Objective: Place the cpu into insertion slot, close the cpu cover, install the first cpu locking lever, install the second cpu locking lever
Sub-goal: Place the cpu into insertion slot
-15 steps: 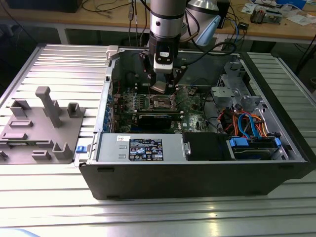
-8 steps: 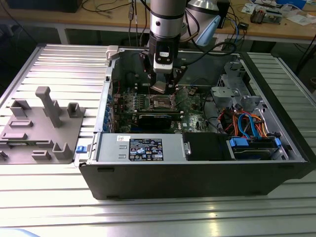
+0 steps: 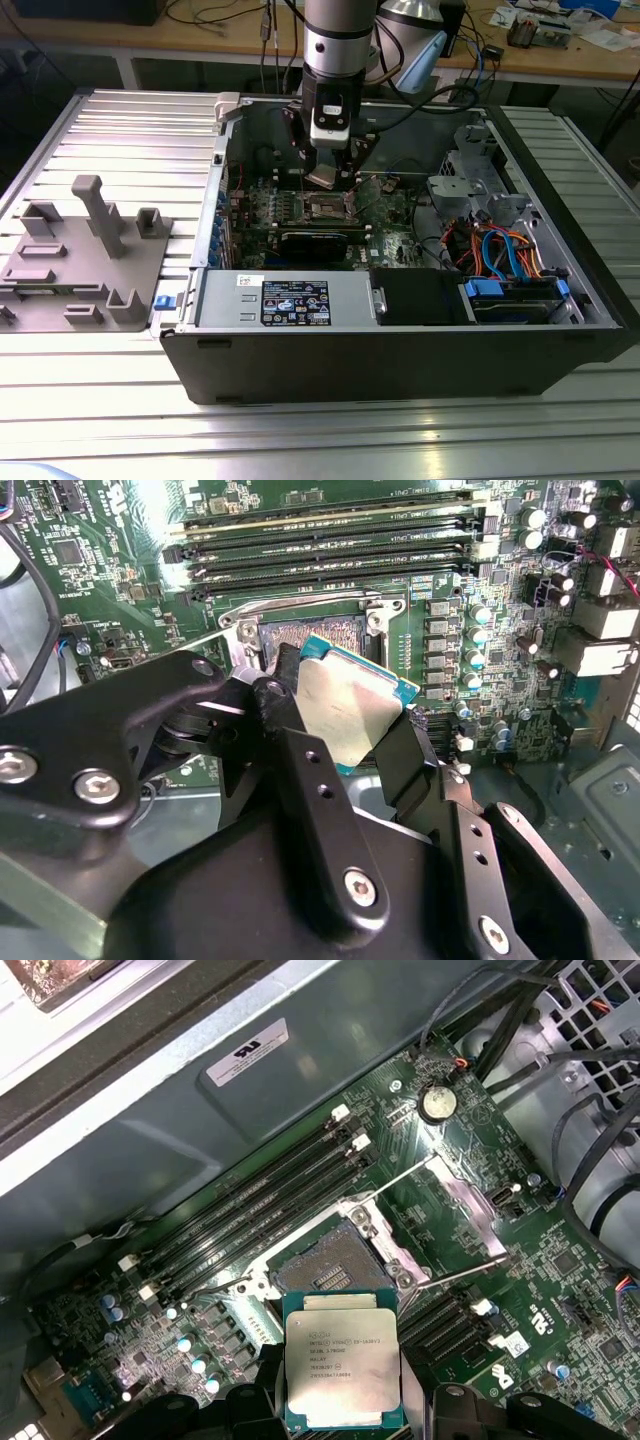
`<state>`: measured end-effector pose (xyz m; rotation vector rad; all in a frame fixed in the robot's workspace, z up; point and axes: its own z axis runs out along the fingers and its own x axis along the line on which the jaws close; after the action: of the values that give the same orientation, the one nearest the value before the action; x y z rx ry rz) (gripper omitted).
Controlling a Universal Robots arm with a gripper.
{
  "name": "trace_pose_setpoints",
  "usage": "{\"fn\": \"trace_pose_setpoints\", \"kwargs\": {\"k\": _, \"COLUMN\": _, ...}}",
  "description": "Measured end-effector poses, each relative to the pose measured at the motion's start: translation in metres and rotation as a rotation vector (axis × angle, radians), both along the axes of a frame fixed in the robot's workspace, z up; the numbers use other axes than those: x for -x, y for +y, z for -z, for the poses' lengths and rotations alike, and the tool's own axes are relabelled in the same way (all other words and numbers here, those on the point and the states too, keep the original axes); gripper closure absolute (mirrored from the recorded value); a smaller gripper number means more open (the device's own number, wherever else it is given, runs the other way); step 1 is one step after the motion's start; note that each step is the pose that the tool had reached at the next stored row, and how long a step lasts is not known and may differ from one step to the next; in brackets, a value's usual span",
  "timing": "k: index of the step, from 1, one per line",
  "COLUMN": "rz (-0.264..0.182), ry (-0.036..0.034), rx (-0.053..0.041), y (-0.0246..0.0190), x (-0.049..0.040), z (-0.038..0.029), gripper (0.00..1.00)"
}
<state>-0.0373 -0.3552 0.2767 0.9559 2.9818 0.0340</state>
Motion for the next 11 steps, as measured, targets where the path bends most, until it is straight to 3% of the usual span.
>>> {"fn": "trace_pose_setpoints", "kwargs": {"k": 11, "rz": 0.007, "ry": 0.0000, "rx": 0.0007, "y": 0.0000, "x": 0.0000, "z": 0.0000, "gripper": 0.45}}
